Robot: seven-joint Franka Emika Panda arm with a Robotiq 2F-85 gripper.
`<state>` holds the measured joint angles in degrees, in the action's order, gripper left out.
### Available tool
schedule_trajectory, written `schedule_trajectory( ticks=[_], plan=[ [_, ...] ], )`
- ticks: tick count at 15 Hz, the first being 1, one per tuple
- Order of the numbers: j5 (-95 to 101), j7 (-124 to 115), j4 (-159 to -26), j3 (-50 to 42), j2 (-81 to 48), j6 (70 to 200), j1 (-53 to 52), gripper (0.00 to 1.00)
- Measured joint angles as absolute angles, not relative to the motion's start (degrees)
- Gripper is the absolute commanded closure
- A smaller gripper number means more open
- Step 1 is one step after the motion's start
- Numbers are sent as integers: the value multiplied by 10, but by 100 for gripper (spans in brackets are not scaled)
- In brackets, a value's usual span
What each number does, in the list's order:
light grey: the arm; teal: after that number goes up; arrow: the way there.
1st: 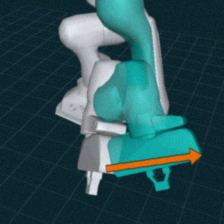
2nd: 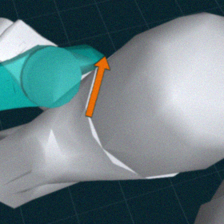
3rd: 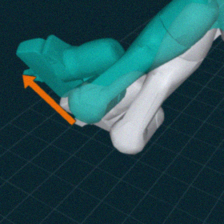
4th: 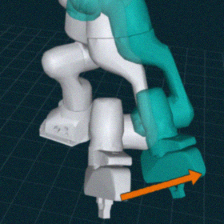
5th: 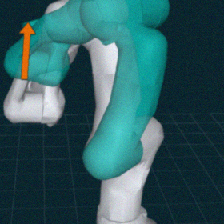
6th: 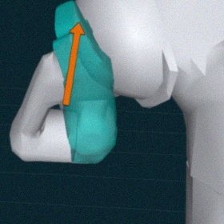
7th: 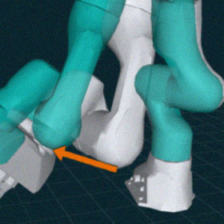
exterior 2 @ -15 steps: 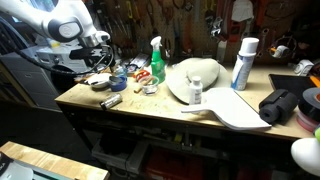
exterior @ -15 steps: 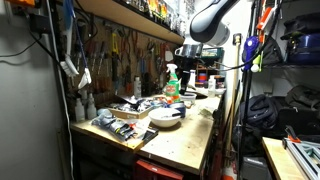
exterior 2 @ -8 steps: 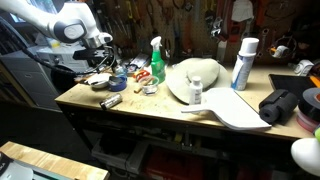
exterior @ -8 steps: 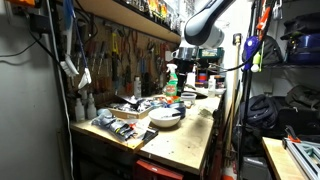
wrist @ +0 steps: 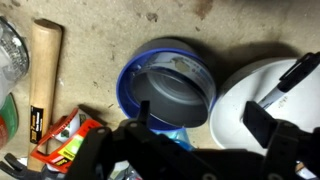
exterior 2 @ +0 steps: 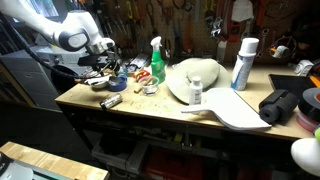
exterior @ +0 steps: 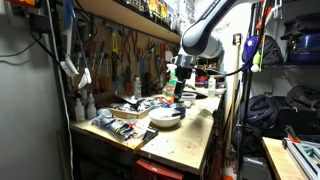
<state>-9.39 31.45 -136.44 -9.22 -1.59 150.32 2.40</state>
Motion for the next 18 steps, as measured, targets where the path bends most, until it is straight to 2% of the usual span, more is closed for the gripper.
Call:
schedule_trajectory(
  ticks=[2, 5, 8, 10, 18],
  plan=[
    [-100, 319, -1365, -86, -26, 1503, 31, 47],
    [-125, 342, -1364, -72, -39, 1505, 39, 76],
    [-143, 362, -1364, -60, -44, 1505, 46, 97],
    [-146, 369, -1364, -55, -44, 1505, 50, 100],
    [-148, 374, -1362, -49, -34, 1505, 58, 99]
  ],
)
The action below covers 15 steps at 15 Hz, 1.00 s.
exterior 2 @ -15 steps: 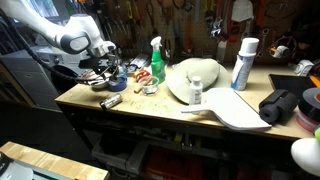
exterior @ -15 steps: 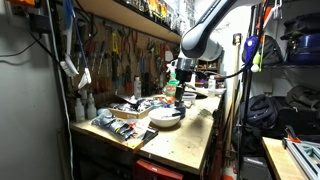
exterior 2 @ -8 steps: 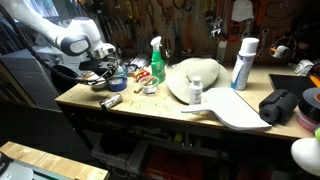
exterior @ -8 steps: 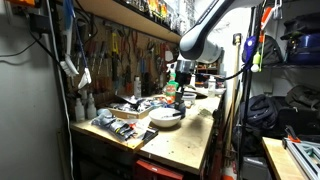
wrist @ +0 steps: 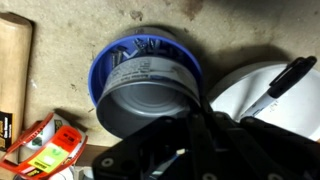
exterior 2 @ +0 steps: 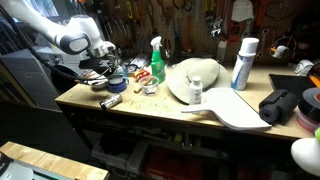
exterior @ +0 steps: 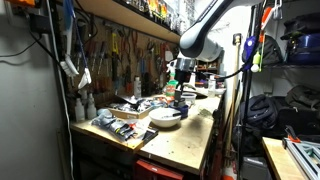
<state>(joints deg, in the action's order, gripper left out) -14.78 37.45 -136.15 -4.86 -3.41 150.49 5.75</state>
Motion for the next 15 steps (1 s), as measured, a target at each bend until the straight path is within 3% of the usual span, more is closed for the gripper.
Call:
schedule_trajectory(
  ticks=[9, 15],
  plan=[
    [-224, 462, -1415, -47, 90, 1466, 20, 99],
    [-313, 581, -1473, -60, 196, 1310, -47, 96]
  ],
)
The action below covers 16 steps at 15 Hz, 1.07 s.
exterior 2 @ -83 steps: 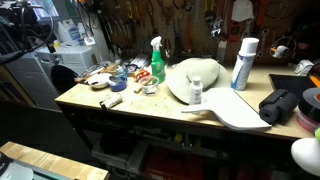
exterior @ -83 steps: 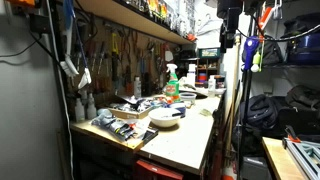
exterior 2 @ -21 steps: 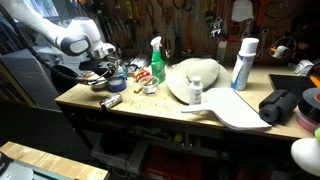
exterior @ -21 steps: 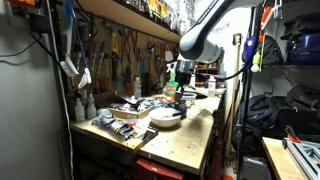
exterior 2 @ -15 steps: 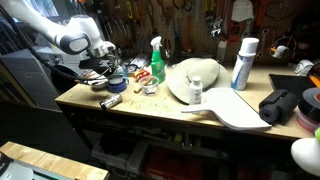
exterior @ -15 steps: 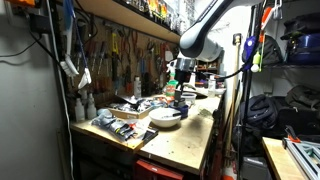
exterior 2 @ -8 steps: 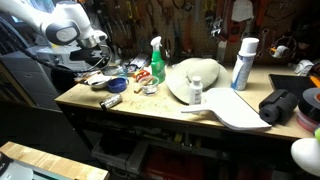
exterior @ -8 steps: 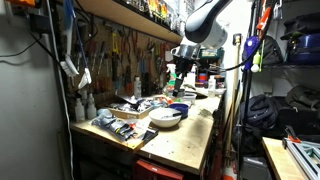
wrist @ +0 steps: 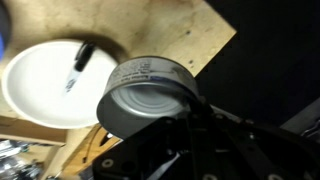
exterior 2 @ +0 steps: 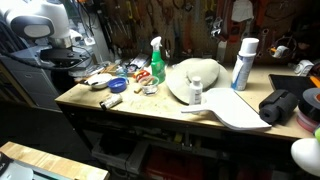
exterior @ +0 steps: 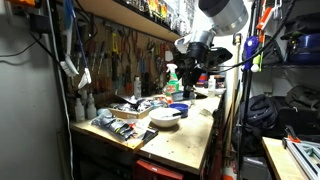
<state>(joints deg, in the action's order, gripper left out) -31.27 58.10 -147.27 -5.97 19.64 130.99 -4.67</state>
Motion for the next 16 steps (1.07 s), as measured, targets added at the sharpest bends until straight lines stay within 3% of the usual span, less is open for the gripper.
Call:
schedule_trajectory(
  ticks=[3, 8, 16],
  plan=[
    [-313, 589, -1493, -61, 229, 1242, -60, 96],
    [-318, 598, -1501, -62, 233, 1246, -67, 99],
    [-385, 681, -1552, 1, 178, 1457, -155, 99]
  ],
)
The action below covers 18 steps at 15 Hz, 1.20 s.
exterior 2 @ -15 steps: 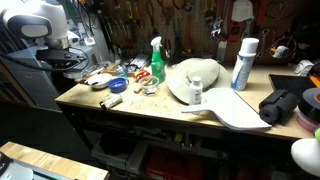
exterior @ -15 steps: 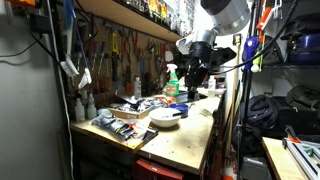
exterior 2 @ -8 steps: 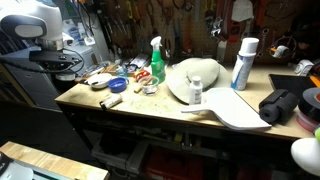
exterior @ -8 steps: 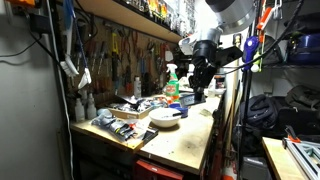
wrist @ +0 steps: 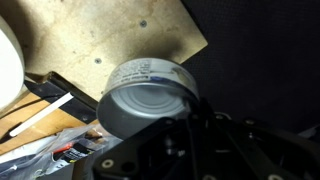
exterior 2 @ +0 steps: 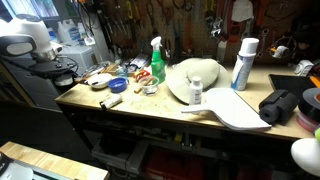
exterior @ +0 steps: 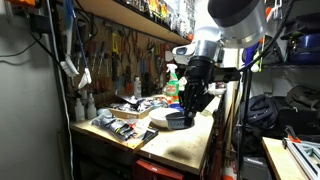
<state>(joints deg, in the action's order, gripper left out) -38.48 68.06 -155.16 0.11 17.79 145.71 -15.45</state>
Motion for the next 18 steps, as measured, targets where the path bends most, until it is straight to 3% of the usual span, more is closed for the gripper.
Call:
schedule_trajectory(
  ticks=[8, 9, 11, 18],
  plan=[
    [-432, 773, -1556, 12, 91, 1574, -188, 99],
    [-439, 784, -1553, 11, 82, 1582, -188, 71],
    [-451, 799, -1547, 11, 65, 1588, -189, 64],
    [-498, 838, -1528, 4, 99, 1556, -189, 12]
  ],
)
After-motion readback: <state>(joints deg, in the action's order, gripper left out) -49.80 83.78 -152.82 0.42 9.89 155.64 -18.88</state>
